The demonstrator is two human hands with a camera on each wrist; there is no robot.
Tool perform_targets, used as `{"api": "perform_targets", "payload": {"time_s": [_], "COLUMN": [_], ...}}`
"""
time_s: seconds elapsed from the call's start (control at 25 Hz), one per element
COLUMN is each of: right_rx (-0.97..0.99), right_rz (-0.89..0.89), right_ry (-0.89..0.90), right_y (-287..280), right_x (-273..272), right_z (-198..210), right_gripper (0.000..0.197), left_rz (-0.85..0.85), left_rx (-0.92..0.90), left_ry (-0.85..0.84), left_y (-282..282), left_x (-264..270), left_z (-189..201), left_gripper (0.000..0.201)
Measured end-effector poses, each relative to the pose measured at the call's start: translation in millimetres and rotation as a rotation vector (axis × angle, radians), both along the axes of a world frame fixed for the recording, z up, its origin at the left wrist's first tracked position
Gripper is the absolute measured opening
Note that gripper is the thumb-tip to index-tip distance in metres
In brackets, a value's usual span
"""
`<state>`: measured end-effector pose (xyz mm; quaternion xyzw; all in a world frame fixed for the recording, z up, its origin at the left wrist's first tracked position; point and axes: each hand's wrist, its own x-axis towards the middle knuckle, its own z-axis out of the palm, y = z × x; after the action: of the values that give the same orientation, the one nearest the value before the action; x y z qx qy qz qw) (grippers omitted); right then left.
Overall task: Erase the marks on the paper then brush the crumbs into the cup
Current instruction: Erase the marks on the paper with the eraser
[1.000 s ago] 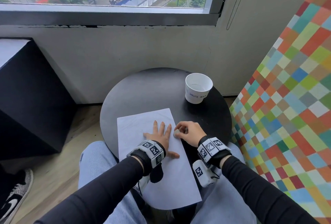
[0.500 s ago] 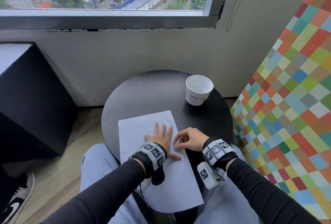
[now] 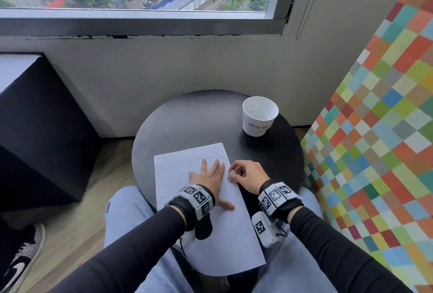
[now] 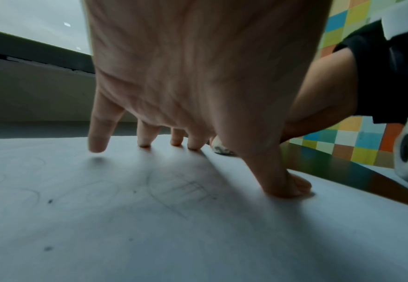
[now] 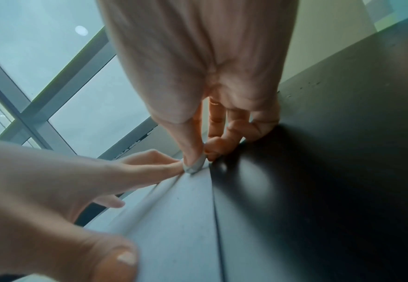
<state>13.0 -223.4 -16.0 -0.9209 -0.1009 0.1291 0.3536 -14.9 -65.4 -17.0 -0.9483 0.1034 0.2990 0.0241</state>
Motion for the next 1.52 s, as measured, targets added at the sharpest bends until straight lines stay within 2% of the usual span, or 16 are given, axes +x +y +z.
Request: {"api": "perform_targets", "payload": {"time_s": [0.16, 0.28, 0.36, 0.48, 0.64, 0.8, 0.96, 1.08, 1.12, 1.24, 1.4, 1.52], "right_rx": [-0.012, -0.115, -0.193, -0.158, -0.177, -0.141, -0.179, -0.165, -0.167, -0.195, -0.188, -0.183], "right_rz": [0.036, 0.316, 0.402, 0.303, 0.48, 0.329, 0.507, 0.341, 0.346, 0.529, 0.34, 0.519], "right_ry": [-0.024, -0.005, 0.008, -0.095, -0.025, -0.102, -0.039, -0.103, -0.104, -0.024, -0.128, -0.023], "right_y": [0, 5, 7, 4, 6, 4, 9, 6, 6, 11, 7, 13], "right_x": [1, -7, -4, 6, -4, 5, -5, 8, 8, -2, 10, -8], "right_z": [2, 10, 15, 16, 16, 17, 13, 16, 16, 15, 18, 15], "right_gripper": [0.006, 0.011, 0.013, 0.012, 0.015, 0.014, 0.015, 0.014, 0.013, 0.016, 0.014, 0.016], "left_rz": [-0.103, -0.103, -0.095, -0.097, -0.098, -0.117, -0.112, -0.119, -0.116, -0.106, -0.109, -0.103], "left_rx": [-0.032, -0.022, -0.017, -0.013, 0.002, 0.008, 0.027, 0.022, 0.021, 0.015, 0.005, 0.01], "left_ry": [-0.039, -0.068, -0.06, -0.06, -0.068, -0.073, -0.07, -0.066, -0.062, -0.062, -0.061, -0.058], "left_y": [17, 16, 15, 15, 15, 15, 15, 14, 14, 15, 15, 15], "left_x": [4, 4, 5, 6, 4, 4, 4, 5, 4, 4, 5, 4], "left_z": [5, 3, 2, 4, 3, 4, 6, 6, 6, 6, 5, 4], "left_gripper": [0.131, 0.134, 0.135, 0.134, 0.134, 0.133, 0.134, 0.133, 0.133, 0.134, 0.134, 0.134]}}
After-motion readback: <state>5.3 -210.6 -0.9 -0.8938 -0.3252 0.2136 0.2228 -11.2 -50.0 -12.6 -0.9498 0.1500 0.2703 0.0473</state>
